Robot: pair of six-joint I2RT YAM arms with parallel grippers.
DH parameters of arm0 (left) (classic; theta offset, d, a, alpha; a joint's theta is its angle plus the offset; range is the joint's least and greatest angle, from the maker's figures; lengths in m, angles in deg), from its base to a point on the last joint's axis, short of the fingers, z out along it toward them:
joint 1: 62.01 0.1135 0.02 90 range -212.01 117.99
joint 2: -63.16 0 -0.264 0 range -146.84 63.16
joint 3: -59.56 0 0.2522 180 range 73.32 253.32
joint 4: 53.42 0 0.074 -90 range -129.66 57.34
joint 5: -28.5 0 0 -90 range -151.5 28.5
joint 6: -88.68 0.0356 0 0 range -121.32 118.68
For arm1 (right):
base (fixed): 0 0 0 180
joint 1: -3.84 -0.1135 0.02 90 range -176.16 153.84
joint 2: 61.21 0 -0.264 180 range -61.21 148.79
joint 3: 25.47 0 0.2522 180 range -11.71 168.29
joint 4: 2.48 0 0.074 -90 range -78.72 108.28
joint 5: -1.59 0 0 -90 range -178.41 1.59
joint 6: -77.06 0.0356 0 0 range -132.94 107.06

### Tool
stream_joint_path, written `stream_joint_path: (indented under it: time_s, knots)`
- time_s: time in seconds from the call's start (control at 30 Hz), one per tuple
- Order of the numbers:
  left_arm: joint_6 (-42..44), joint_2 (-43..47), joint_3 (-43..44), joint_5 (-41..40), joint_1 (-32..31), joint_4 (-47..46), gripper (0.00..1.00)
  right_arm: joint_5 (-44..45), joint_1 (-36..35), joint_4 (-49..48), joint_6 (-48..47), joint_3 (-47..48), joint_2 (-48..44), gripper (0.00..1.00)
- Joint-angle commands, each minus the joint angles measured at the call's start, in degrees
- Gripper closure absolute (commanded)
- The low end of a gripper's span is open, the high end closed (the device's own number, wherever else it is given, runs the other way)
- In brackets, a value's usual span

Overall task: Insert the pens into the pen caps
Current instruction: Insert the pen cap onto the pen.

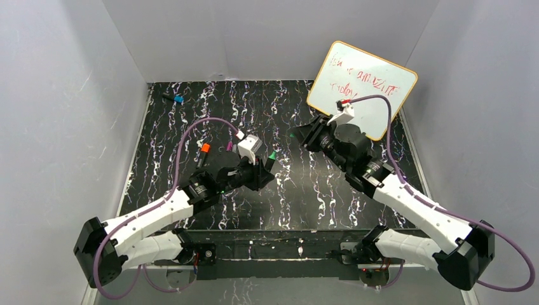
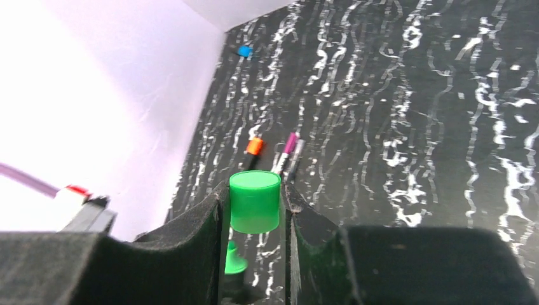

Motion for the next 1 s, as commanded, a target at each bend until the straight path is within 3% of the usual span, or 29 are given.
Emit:
stream_joint_path:
  time_s: [0.0, 0.2, 0.6, 0.97]
  knots:
    - [-1.65, -1.1, 1.88, -8.81, -1.64, -3.43, 1.0, 6.51, -5.88, -6.36, 2.91, 1.14, -0.18, 0.99]
    - [-1.41, -1.51, 3.19, -10.51, -2.0, -3.45, 1.0, 10.1, -10.62, -6.69, 1.61, 2.44, 2.56, 0.99]
    - [-2.27, -2.88, 3.6, -0.97, -2.07, -5.96, 1.0, 9.55, -11.46, -11.5, -0.62, 2.14, 6.61, 0.99]
    - [-1.17, -1.67, 3.43, -1.73, -2.04, -4.97, 1.0, 8.47, -11.8, -10.01, -2.26, 3.84, 7.08, 0.99]
